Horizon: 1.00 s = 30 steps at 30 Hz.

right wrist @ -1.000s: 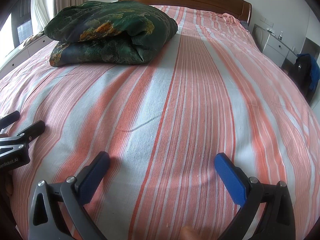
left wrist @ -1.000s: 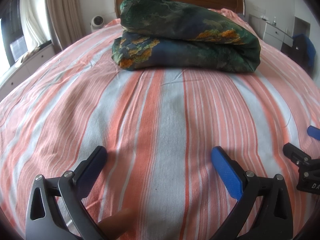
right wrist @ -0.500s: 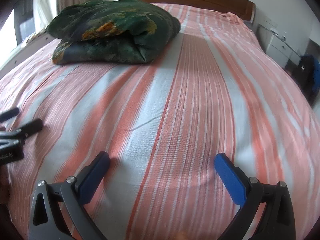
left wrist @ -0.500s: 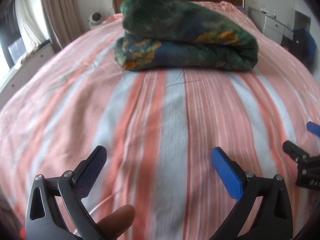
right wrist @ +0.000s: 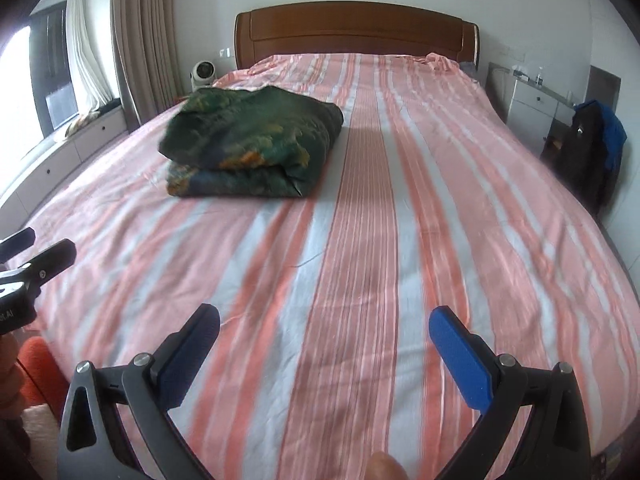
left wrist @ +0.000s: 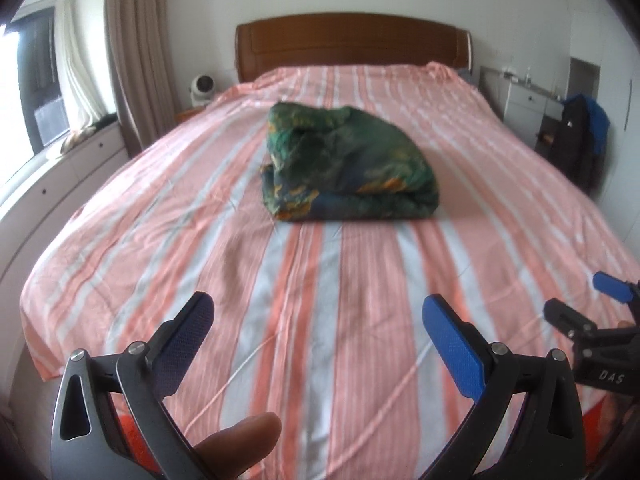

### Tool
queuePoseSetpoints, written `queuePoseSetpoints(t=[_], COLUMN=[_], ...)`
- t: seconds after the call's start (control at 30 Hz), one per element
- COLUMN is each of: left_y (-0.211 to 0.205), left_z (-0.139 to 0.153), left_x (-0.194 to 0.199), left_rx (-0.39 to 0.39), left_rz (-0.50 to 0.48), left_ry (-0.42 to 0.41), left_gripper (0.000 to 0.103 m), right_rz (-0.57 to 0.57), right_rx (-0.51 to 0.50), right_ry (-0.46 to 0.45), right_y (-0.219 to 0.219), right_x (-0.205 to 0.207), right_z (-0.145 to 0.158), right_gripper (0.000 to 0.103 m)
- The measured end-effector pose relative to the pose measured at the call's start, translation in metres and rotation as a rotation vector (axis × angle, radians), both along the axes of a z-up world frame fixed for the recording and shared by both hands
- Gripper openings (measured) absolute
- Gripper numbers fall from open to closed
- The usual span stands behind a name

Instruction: Fold large clothes

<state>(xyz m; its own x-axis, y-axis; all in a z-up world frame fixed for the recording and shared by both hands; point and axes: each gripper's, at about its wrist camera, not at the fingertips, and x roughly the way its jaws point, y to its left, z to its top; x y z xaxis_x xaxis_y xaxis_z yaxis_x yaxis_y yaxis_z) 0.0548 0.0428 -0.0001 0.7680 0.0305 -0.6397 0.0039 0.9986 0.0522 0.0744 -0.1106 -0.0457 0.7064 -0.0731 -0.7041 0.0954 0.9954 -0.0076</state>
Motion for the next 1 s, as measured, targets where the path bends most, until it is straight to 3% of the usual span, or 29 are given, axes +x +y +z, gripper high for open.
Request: queuePoseSetpoints(t=[0.27, 0.43, 0.63, 0.83, 1.0], left_y=[-0.014, -0.014, -0.015, -0.019, -0.022], left_z=[0.024, 0.039, 0.049, 0.048, 0.046], left_x=[-0.034, -0.051, -0.051, -0.051, -0.052], left_rx=[0.004, -0.026, -0.058, 0.031, 0.059], left_rz=[-0.006, -0.021, -0.018, 0.013, 0.018], left_ry=[-0.028, -0.021, 0.029, 0.044, 0.039], left_gripper=[0.103, 0.103, 0.103, 0.103, 0.103], right_rz=[-0.029, -0.028, 0.021, 0.026, 0.007], right_rx=[-0.031, 0.001, -0.028, -0.029, -0.035], right_ry=[-0.024, -0.011, -0.044, -0.071, -0.060], right_y=[0.018, 0.024, 0.042, 0.044, 0.042], right_x=[-0.029, -0.045, -0.064, -0.071, -0.070], right_z=[0.035, 0.052, 0.069, 0.078, 0.074], right_gripper=[0.103, 0.103, 0.103, 0.103, 0.103])
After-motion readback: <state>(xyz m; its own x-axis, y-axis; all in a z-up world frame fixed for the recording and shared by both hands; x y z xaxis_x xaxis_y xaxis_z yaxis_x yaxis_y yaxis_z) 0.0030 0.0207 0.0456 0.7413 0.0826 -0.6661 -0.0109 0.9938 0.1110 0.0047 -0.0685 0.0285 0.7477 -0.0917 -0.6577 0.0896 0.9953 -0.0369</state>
